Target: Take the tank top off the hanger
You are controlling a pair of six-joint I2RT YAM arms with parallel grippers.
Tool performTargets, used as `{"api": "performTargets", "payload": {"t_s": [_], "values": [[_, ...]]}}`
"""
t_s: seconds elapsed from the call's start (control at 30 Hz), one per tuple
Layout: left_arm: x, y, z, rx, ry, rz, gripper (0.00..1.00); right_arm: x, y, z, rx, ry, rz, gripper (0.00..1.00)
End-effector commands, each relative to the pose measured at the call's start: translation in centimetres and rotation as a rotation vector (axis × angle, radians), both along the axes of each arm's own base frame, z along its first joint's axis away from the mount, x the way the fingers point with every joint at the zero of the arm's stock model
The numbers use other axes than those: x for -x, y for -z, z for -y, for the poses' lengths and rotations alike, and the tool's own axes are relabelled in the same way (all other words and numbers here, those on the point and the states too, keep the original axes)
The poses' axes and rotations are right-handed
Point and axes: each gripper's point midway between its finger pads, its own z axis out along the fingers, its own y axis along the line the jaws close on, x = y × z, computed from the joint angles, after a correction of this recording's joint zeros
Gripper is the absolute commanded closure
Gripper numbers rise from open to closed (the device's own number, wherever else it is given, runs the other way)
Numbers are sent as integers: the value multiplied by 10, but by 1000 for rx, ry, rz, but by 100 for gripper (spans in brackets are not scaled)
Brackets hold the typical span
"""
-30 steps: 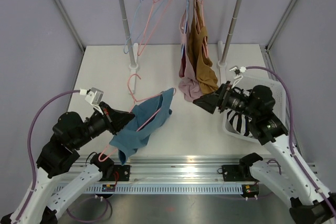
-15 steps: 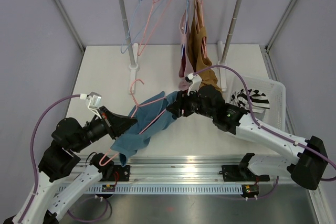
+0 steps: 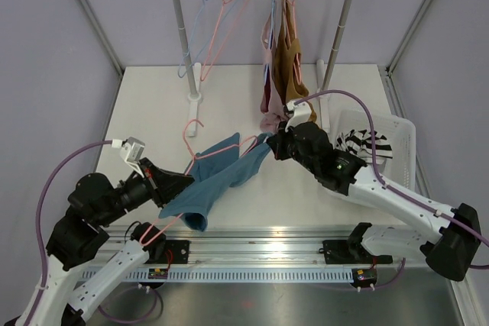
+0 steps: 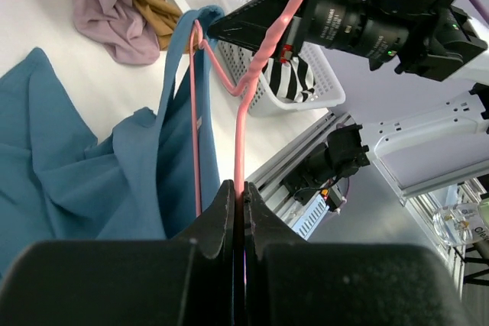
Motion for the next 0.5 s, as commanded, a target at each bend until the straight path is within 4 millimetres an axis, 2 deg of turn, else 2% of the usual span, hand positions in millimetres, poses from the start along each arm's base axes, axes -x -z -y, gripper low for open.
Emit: {"api": "performTargets", "payload": {"t_s": [0.0,0.1,0.2,0.27,0.3,0.33,0.37,0.4,0.43,0.47], "values": [[14,-27,-4,33,42,98,100,-28,-12,34,71,174,46,100],[17,-39,-4,72,40,129,100,-29,-4,22,62,120,10,100],[18,-60,-4,144,39,186,100,-15,-3,2,15,2,-34,100],[17,-85,-2,217,41,266,100,10,-21,-18,-83,-155,-52,100],[17,-93,-1,243,48,296,100,24,-42,-26,-165,-234,-36,100],[13,-112,1,291,49,370,100,51,-53,-40,-226,-388,-59,100],[9,-119,2,311,40,402,100,66,-65,-44,-270,-468,-60,100],[3,-126,5,325,35,435,100,81,-88,-47,-344,-543,-38,100],[2,-146,5,371,32,508,100,105,-100,-49,-382,-662,-53,100],[-13,-145,16,355,37,499,100,115,-114,-48,-409,-705,-39,100]]}}
